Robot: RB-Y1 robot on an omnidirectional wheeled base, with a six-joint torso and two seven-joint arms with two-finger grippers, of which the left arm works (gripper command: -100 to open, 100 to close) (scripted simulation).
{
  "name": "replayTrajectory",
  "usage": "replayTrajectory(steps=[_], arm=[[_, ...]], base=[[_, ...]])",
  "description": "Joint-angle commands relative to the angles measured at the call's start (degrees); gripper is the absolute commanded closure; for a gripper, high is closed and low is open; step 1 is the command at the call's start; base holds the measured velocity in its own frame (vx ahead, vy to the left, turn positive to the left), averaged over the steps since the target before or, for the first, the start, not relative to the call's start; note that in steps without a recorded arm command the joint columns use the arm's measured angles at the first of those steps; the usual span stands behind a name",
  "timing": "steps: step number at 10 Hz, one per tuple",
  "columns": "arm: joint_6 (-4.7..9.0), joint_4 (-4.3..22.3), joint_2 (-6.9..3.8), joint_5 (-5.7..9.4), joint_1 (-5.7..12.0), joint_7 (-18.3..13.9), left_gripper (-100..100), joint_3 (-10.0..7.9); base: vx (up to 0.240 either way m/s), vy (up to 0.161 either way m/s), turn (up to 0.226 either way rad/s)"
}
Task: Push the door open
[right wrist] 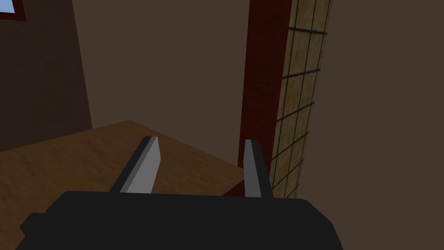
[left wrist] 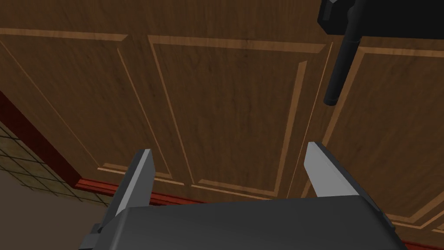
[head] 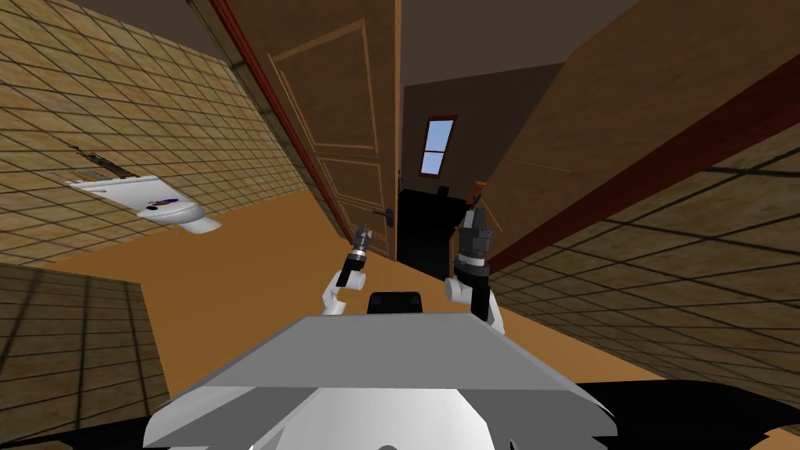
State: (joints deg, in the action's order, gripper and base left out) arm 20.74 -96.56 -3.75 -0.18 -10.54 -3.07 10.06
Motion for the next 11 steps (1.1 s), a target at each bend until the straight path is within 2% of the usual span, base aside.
replayTrajectory(steps=[1, 6, 11], arm=[[-0.91, 1.97, -0.15, -0.12, 0.97, -0.15, -100, 0.82], [-2.62, 8.84, -0.46, -0.36, 4.49, -0.66, -100, 2.88], [-4.05, 14.58, -0.45, -0.56, 7.43, -1.10, -100, 4.60]], base=[[0.100, 0.108, -0.081], [0.078, 0.103, -0.085], [0.073, 0.106, -0.074]])
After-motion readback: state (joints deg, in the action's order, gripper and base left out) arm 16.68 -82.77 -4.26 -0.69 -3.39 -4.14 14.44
